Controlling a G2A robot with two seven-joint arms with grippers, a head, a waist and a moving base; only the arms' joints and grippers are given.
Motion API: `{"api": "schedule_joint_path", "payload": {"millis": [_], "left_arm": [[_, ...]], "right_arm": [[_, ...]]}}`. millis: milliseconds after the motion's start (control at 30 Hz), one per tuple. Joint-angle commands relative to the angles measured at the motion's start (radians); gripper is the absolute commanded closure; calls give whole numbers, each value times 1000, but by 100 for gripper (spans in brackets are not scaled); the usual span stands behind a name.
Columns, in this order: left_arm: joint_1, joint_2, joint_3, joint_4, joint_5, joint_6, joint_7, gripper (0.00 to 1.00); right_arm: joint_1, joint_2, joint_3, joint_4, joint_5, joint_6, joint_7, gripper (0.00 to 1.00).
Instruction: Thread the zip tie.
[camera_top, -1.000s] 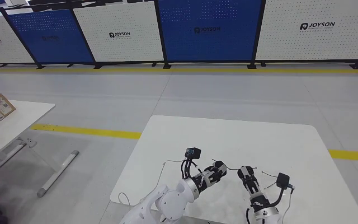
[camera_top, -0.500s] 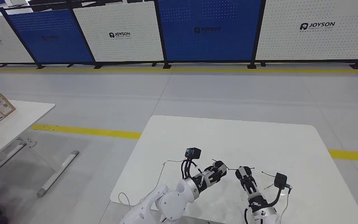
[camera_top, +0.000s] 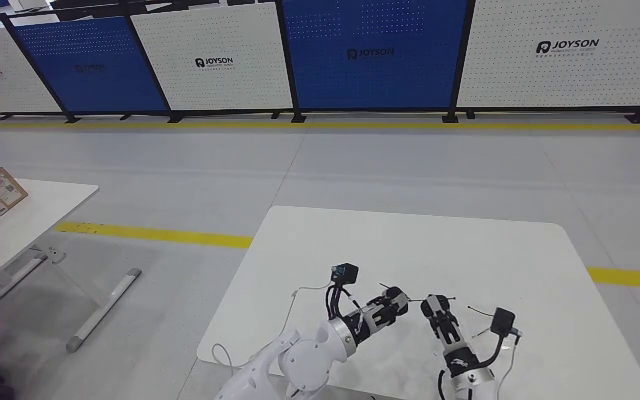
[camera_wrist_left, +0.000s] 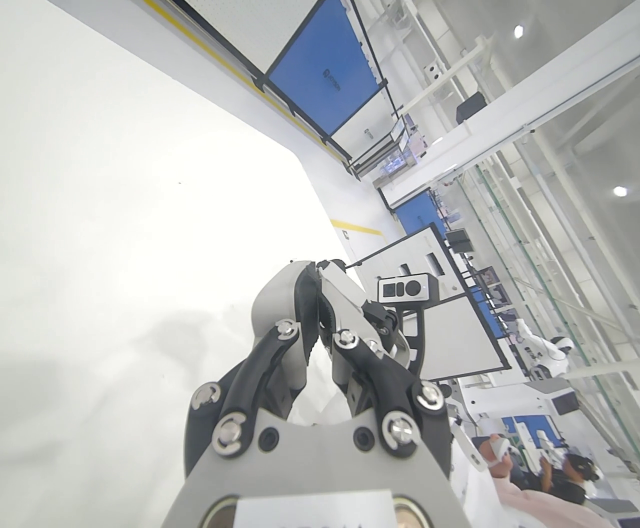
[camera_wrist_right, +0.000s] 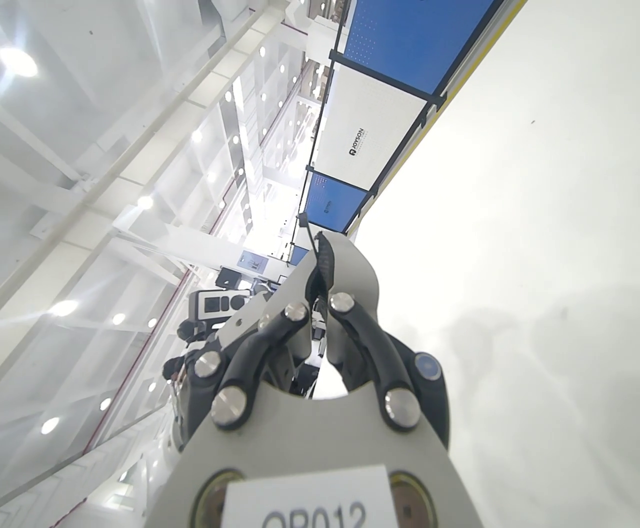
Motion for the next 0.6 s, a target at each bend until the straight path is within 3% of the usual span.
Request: {"api": "schedule_joint_path", "payload": {"millis": [0, 400, 467, 567], "left_arm": [[0, 0, -2, 4, -2, -3, -2, 100], [-7, -1, 4, 13, 5, 7, -3, 99], [-8, -1, 8, 13, 10, 12, -3, 83], [-9, -2, 11, 12, 16, 18, -1, 78]], "right_arm": [[2, -1, -1, 3, 2, -6, 4, 100], [3, -3, 8, 3, -10, 4, 4, 100], [2, -3, 8, 2, -16, 8, 3, 100], [2, -3, 9, 1, -25, 12, 1, 100]]}}
